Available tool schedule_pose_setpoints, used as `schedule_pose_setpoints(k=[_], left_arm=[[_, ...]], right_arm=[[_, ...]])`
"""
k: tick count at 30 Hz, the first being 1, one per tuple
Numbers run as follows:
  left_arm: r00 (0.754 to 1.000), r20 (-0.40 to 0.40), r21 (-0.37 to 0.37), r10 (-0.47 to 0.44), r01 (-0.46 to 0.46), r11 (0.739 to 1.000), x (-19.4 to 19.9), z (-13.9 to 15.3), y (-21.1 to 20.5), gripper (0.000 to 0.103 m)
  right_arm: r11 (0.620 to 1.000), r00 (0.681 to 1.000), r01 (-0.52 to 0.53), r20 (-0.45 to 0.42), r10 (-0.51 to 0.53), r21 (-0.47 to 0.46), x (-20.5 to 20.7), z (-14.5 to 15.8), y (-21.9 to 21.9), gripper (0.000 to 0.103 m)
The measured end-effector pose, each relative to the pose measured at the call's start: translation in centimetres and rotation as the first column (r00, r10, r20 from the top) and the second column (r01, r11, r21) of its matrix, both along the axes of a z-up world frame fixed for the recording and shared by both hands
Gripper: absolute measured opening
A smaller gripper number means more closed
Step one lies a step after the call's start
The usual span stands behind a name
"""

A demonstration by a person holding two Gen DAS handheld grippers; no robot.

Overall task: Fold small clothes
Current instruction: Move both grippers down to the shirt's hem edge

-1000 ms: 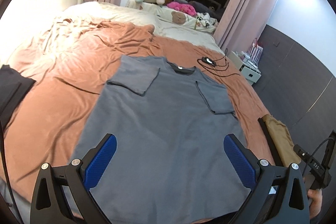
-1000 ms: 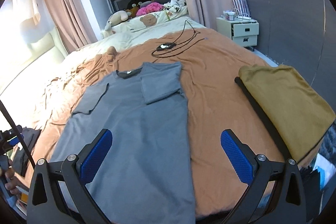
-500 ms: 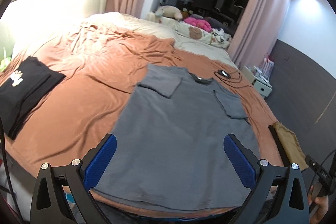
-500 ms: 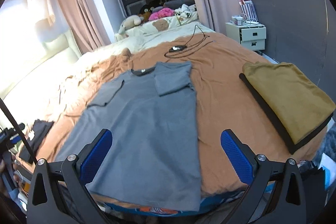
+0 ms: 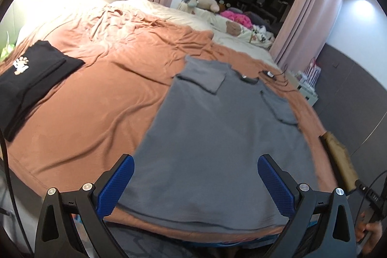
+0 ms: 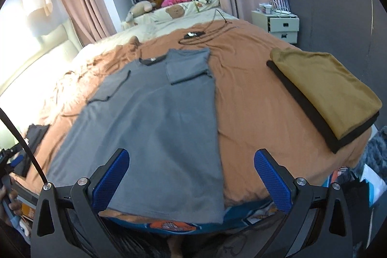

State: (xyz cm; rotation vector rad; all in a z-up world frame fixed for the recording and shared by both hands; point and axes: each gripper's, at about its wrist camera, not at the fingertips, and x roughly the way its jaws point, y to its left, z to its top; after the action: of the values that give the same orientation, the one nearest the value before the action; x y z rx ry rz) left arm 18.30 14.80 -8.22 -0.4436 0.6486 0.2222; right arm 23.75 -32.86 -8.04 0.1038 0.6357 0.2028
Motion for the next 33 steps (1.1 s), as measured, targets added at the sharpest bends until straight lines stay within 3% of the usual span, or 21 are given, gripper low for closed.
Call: schedule_pose_setpoints(k=[10,13,17,21,25,29,33], left_arm=[[0.996,-0.088,-0.041,0.014,-0.017,0.999,-0.2,-4.5,3.9,0.102],[0.995,-0.093,-0.103,0.018,-0.028,0.994,-0.2,-5.6,5.7,0.098],[0.991,-0.13,-0.149,0.023,-0.043,0.988,0.1,-6.9,7.2,0.078],[0.986,-0.166,-0.215,0.024,-0.06,0.975,0.1,-8.5,8.5,0.056],[0.979,-0.204,-0.273,0.026,-0.082,0.958,-0.6,-10.3,9.3,0.047],[0.975,-0.222,-0.334,0.028,-0.103,0.937,-1.3,-11.7,9.5,0.04],[0.977,-0.208,-0.394,0.039,-0.12,0.911,-1.9,-11.8,9.9,0.04]], right_arm=[[1.0,0.995,-0.002,-0.098,0.003,0.002,2.2,-2.3,0.2,0.103],[0.998,0.994,-0.037,-0.105,0.041,0.041,2.8,-2.7,0.2,0.103],[0.998,0.99,-0.041,-0.13,0.048,0.055,2.9,-3.9,-0.6,0.103],[0.997,0.983,-0.024,-0.179,0.037,0.074,3.3,-5.0,-1.6,0.083],[0.992,0.972,0.016,-0.234,0.014,0.124,4.2,-5.7,-3.2,0.075],[0.979,0.965,0.021,-0.261,0.033,0.202,4.5,-6.3,-4.6,0.074],[0.967,0.957,0.032,-0.287,0.044,0.253,4.5,-7.4,-5.7,0.074]])
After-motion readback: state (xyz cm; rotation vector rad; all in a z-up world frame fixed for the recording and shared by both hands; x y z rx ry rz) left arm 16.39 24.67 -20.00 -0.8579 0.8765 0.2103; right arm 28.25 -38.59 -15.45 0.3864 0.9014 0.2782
